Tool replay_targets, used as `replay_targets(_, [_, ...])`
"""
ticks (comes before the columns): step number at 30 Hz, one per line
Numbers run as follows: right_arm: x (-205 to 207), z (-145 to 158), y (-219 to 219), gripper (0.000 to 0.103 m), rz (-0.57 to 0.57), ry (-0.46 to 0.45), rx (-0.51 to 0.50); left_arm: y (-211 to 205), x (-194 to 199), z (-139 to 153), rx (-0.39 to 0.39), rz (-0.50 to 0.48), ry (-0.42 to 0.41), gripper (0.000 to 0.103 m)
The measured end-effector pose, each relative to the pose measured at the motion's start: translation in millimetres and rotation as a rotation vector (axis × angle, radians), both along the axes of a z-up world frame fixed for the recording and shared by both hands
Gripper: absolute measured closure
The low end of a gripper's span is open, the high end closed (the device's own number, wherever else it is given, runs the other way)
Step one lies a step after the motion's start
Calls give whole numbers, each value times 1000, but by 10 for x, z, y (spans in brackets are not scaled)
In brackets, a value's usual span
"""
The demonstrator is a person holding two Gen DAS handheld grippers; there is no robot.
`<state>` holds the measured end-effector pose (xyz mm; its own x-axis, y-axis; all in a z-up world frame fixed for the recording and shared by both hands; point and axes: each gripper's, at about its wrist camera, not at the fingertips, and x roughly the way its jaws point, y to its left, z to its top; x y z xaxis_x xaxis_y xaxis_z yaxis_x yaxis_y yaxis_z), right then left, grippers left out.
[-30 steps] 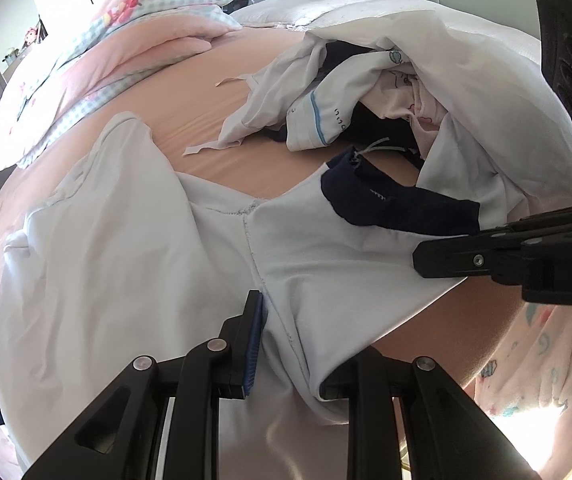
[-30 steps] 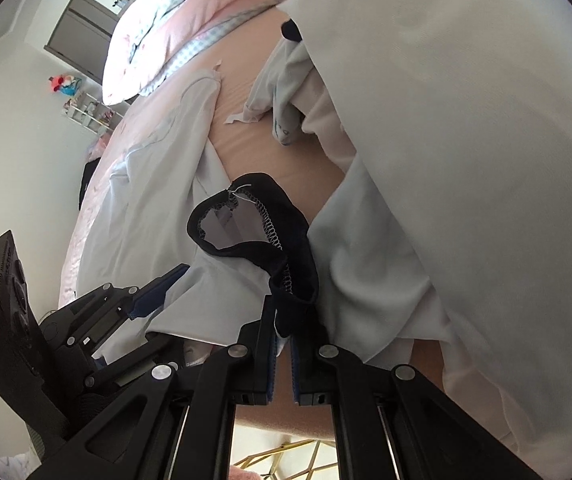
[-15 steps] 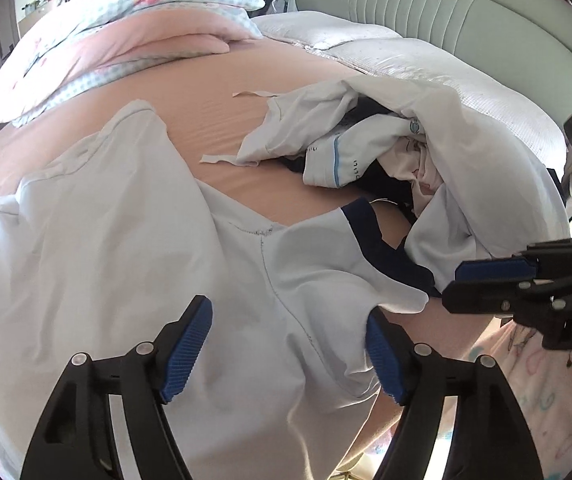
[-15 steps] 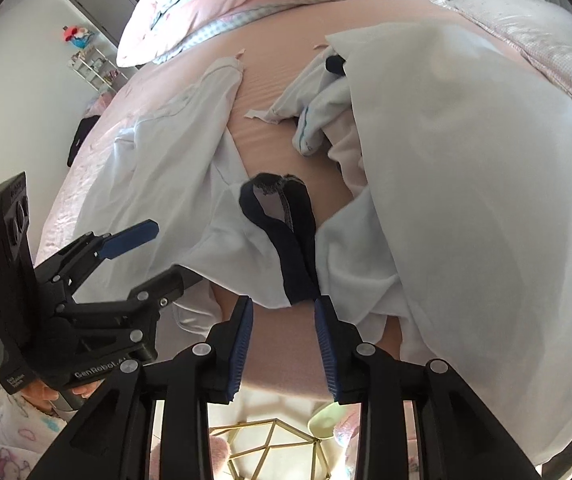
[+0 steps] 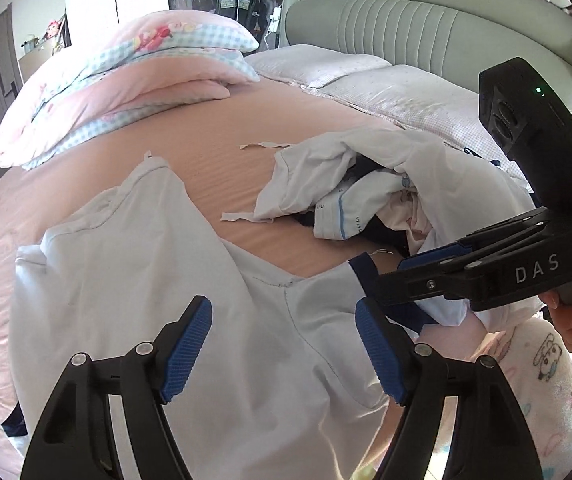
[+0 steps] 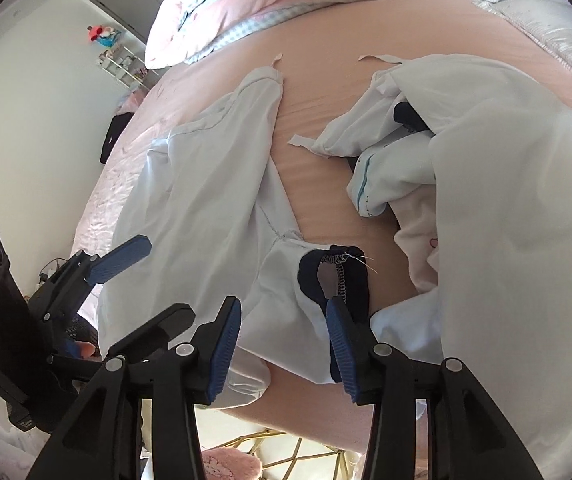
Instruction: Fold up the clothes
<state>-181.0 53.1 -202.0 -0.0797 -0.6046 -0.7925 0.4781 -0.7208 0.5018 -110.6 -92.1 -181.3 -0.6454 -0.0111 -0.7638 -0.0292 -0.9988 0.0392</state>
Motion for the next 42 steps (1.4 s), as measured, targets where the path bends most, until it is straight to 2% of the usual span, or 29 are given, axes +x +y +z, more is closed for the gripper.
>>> replay_targets(3, [-51,-102,-107,59,-10,-60,-34,-78,-124,-228,4,29,-92,29])
replay_targets(5, [-100,-177,-138,59,-15,-103,-52,-114,-169,-389,39,34,-149,29])
replay_targets(8, [-175,-277,-174,59,-33,-151,-57,-116,-222,-533,63,17,-184,29])
replay_targets(18, [-304,-306,-123,59,-61,-211,-15,24,-182,-644,52,-44,-219,29])
replay_targets(23, [-395,-505,-187,59,-73,-319,-55,78,-172,-704,28,-59,-230,29])
replay_targets(32, [-611,-671,-475,59,-84,-380,-79,108,-139,-710,23,-74,-239,29])
replay_targets(39, [-737,-574,-422,59,-189,-335,-185,134,-110,-715,7,-76,-236,29])
replay_targets(42, [-756,-527,-410,59,-206,-314,-175,134,-109,-700,9,-68,-242,29])
